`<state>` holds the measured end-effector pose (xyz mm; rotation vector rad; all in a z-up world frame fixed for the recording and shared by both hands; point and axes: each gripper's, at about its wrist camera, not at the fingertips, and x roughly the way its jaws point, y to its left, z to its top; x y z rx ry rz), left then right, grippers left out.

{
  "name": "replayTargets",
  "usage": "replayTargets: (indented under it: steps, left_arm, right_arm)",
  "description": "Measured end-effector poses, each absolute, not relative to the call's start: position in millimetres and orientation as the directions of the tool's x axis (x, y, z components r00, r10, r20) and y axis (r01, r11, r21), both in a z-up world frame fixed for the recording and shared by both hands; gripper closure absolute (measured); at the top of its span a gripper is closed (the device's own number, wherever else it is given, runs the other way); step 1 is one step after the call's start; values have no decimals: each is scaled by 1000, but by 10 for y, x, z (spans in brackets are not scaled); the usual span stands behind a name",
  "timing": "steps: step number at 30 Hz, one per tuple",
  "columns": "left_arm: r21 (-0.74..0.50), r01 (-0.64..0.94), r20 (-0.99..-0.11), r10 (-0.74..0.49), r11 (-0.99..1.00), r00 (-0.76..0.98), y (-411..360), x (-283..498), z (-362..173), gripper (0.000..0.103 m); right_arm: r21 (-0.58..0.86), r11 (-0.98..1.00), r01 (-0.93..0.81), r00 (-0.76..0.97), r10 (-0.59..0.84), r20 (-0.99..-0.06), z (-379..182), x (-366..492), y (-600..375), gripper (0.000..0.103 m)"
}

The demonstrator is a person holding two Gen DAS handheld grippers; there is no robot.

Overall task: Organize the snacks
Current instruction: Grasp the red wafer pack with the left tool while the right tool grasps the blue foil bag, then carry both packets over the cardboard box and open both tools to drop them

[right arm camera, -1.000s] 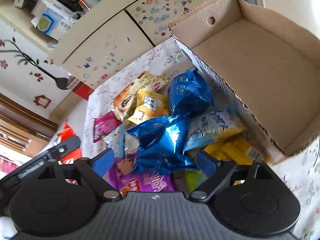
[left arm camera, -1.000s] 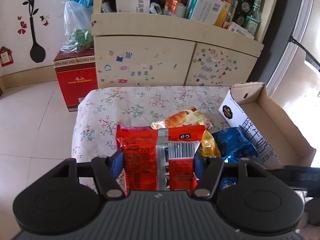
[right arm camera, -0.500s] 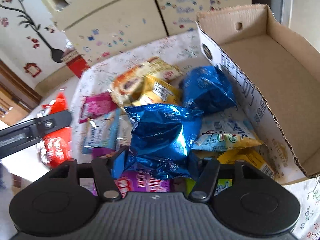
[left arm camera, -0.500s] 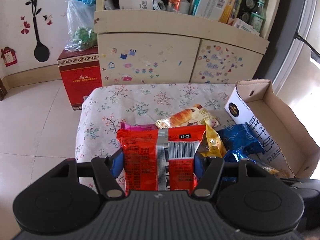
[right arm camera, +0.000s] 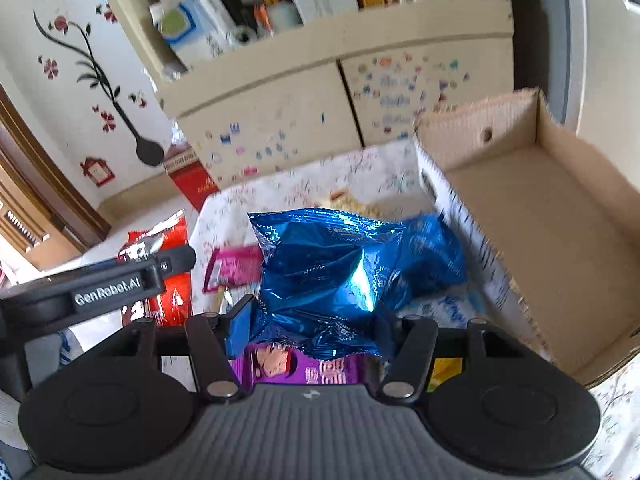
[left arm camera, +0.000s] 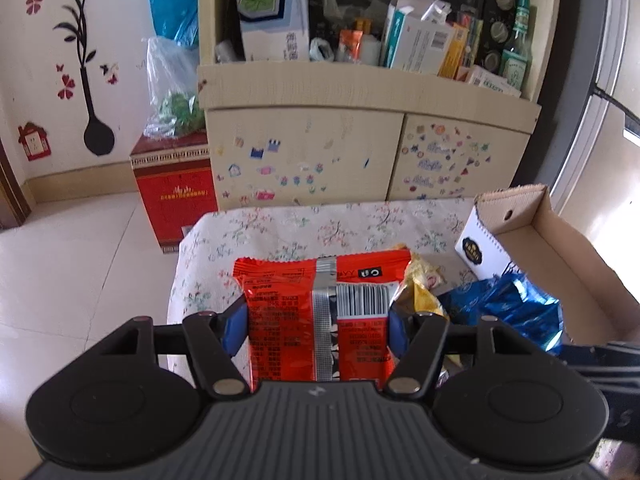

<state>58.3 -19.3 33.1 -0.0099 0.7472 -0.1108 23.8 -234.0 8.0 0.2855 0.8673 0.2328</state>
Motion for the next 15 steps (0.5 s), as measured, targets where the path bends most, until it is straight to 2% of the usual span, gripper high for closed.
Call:
replayTargets:
  steps: [7, 15]
  left_arm:
    - [-41, 145, -638, -137, 989, 758, -408, 543, 459, 38]
    - [-86, 241, -620, -242, 967, 747, -698, 551, 586, 38]
  right_arm:
    - [328, 942, -70, 700, 281, -657, 302, 175, -2567, 37]
    - [330, 944, 9, 752, 211, -624, 466, 124, -2966, 37]
